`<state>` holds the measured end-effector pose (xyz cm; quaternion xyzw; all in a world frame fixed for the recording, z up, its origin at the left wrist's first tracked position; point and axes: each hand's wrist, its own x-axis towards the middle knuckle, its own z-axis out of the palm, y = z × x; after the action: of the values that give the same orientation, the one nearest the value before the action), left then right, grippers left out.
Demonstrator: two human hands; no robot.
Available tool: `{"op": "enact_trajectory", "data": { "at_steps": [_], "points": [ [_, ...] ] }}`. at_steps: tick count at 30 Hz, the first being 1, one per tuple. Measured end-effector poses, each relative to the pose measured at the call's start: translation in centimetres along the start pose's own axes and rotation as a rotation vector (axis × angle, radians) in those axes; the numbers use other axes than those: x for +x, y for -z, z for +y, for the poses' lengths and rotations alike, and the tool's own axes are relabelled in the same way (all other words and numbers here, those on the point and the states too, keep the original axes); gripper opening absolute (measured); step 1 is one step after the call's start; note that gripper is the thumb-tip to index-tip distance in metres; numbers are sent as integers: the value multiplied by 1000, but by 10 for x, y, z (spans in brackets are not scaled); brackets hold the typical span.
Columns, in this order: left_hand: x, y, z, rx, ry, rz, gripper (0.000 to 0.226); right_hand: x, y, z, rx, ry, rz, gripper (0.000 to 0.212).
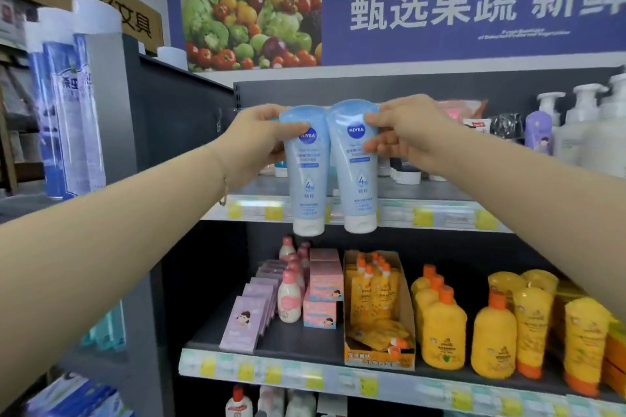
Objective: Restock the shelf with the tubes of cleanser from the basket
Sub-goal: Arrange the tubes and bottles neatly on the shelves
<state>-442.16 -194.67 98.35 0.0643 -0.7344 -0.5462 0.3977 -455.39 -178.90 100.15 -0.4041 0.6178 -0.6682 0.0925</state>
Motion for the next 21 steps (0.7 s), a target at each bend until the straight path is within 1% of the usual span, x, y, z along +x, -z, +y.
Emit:
{"op": "enact_trajectory", "data": {
  "at_steps": [1, 5, 7, 11, 15, 18, 20, 21],
  "points": [
    [6, 6, 4, -9, -10, 9, 8, 6, -4, -4, 2, 4, 14, 3],
    [30, 33, 15, -29, -37, 23, 10, 31, -23, -16, 19, 14, 69, 14],
    [40, 46, 17, -38, -44, 29, 13, 42, -36, -18, 21, 19, 93, 13],
    [57, 67, 15, -32, -61, 52, 9, 63, -62, -20, 13, 22, 140, 15],
    [79, 85, 2, -30, -41, 96, 15, 80, -90, -15, 3, 12, 168, 8],
    [97, 96, -10, -37, -7, 127, 18, 91, -109, -9, 4, -13, 201, 12],
    [110, 103, -18, -45, 2, 139, 19, 99, -119, -6, 0, -25, 227, 2],
    [117, 107, -21, -49, 4, 147, 19, 104, -123, -4, -4, -33, 240, 7]
  ]
}}
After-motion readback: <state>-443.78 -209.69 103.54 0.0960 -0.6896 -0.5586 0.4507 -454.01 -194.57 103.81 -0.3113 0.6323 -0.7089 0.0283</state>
